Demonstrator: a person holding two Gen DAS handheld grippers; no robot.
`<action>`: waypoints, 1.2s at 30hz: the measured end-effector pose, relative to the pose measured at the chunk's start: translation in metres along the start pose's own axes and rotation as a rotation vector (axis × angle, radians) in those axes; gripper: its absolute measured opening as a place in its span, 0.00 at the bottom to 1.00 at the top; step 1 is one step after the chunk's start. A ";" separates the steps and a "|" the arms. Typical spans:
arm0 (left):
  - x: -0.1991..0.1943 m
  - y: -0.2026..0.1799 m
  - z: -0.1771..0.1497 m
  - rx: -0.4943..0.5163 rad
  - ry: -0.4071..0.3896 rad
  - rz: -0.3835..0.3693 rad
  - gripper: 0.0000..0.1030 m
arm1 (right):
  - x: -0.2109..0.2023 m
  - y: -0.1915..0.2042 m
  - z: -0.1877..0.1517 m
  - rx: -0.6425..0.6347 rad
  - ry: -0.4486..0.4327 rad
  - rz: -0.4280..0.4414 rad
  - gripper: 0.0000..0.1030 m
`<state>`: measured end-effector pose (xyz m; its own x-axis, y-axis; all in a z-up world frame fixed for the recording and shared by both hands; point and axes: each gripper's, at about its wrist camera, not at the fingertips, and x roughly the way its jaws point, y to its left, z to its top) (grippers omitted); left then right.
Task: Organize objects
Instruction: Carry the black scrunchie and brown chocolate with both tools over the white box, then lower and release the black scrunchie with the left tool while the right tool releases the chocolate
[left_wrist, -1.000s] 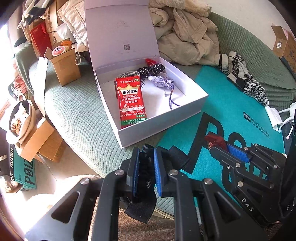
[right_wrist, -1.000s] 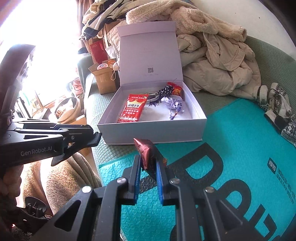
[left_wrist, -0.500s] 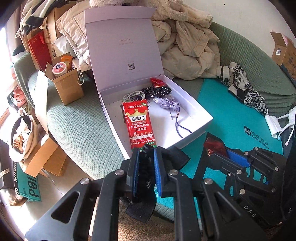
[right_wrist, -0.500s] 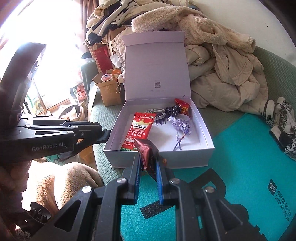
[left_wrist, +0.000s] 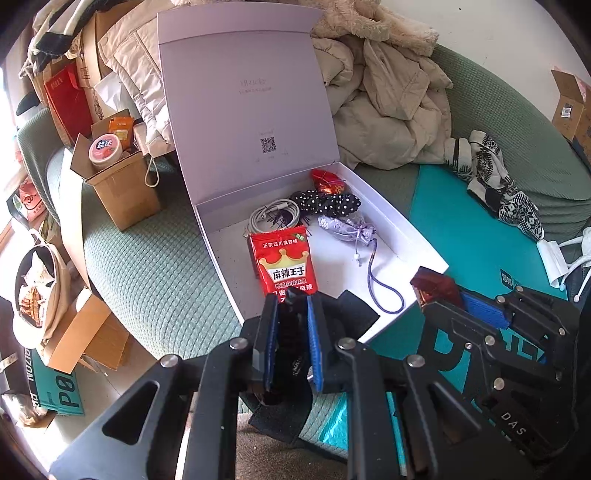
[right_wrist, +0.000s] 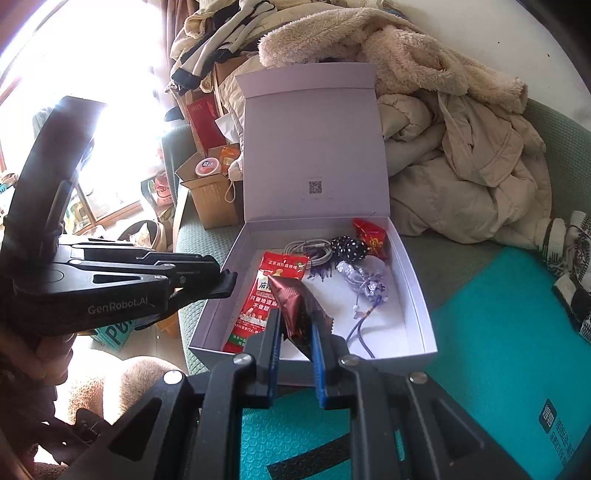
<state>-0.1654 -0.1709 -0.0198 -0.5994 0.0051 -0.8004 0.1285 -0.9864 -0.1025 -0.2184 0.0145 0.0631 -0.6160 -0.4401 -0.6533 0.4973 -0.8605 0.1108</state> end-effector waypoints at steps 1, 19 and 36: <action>0.004 0.001 0.003 -0.001 0.003 -0.002 0.14 | 0.003 -0.002 0.001 0.000 0.002 0.000 0.14; 0.077 0.020 0.050 0.007 0.034 -0.015 0.14 | 0.064 -0.033 0.031 -0.013 0.023 0.003 0.14; 0.135 0.029 0.076 0.002 0.039 0.013 0.14 | 0.109 -0.052 0.058 -0.064 0.044 -0.038 0.14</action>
<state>-0.3030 -0.2110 -0.0855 -0.5661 -0.0014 -0.8243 0.1343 -0.9868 -0.0905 -0.3467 -0.0039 0.0293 -0.6087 -0.3944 -0.6884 0.5126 -0.8578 0.0382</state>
